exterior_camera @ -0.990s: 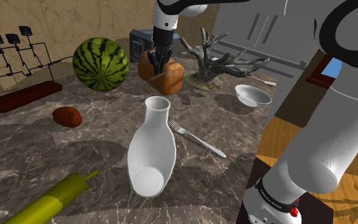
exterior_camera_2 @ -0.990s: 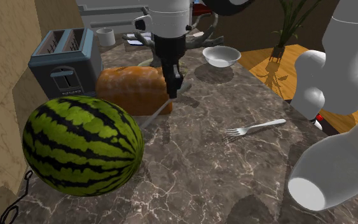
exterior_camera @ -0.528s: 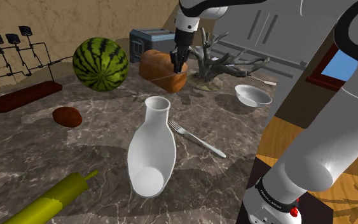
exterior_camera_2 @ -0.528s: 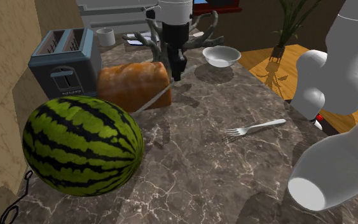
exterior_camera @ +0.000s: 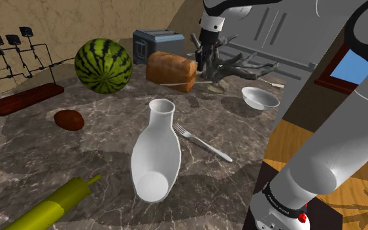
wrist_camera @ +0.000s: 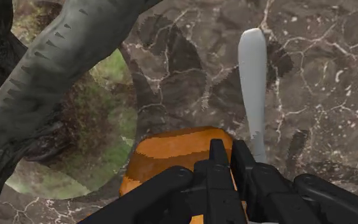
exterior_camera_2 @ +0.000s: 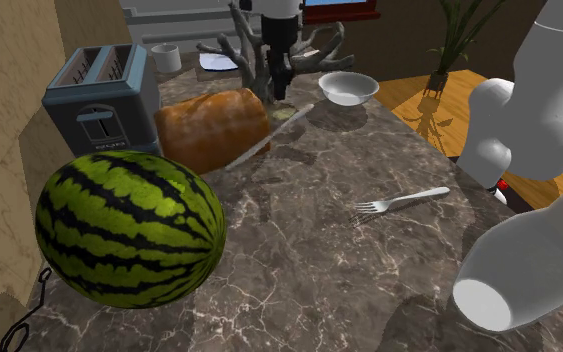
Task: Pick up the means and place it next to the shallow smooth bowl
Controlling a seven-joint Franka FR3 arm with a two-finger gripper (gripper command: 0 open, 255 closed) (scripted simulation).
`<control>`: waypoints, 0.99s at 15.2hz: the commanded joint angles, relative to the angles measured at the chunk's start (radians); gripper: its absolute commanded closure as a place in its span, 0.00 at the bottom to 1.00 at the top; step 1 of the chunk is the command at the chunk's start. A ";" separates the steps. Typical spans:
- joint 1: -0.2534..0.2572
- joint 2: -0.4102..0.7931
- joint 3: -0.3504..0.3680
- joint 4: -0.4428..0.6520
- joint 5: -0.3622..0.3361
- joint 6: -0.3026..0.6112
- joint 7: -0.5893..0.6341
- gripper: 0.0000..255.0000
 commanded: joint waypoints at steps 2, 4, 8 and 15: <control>-0.037 -0.004 -0.038 -0.020 -0.002 0.010 -0.072 1.00; -0.024 0.004 -0.024 0.003 -0.001 -0.001 -0.047 0.00; -0.013 -0.107 -0.016 -0.227 -0.001 0.138 -0.124 0.00; 0.005 -0.253 -0.017 -0.564 0.007 0.359 -0.271 0.00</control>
